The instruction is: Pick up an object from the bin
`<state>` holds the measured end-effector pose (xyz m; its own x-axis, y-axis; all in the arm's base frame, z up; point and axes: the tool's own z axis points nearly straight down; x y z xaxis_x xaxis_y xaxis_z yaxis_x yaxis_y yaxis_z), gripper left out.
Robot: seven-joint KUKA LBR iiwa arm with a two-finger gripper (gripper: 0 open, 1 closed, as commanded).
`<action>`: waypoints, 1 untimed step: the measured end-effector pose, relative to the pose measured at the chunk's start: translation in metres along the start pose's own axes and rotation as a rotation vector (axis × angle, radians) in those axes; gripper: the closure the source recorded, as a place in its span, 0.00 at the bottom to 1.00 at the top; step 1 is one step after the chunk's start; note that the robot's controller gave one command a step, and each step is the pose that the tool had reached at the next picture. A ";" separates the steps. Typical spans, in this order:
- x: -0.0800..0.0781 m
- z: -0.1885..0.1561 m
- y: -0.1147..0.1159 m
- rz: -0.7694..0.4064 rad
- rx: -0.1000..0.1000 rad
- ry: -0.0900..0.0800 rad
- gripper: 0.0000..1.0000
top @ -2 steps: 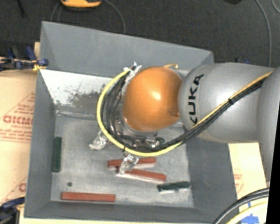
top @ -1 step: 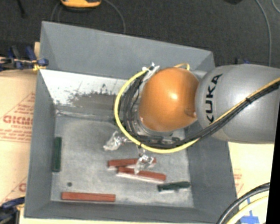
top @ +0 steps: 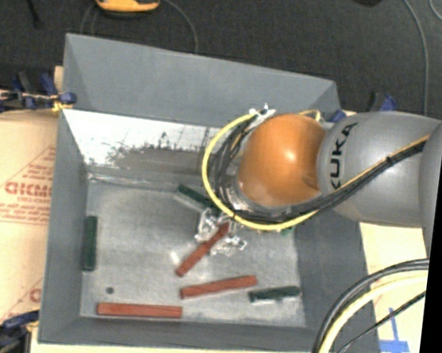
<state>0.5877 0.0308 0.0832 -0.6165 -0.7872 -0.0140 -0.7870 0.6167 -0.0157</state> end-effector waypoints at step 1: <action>0.000 0.000 0.000 0.001 0.000 0.000 1.00</action>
Offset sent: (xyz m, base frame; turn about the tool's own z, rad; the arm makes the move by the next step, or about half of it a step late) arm 0.0284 -0.0339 0.1237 -0.1961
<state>0.5877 0.0307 0.0832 -0.6171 -0.7867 -0.0141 -0.7866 0.6173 -0.0154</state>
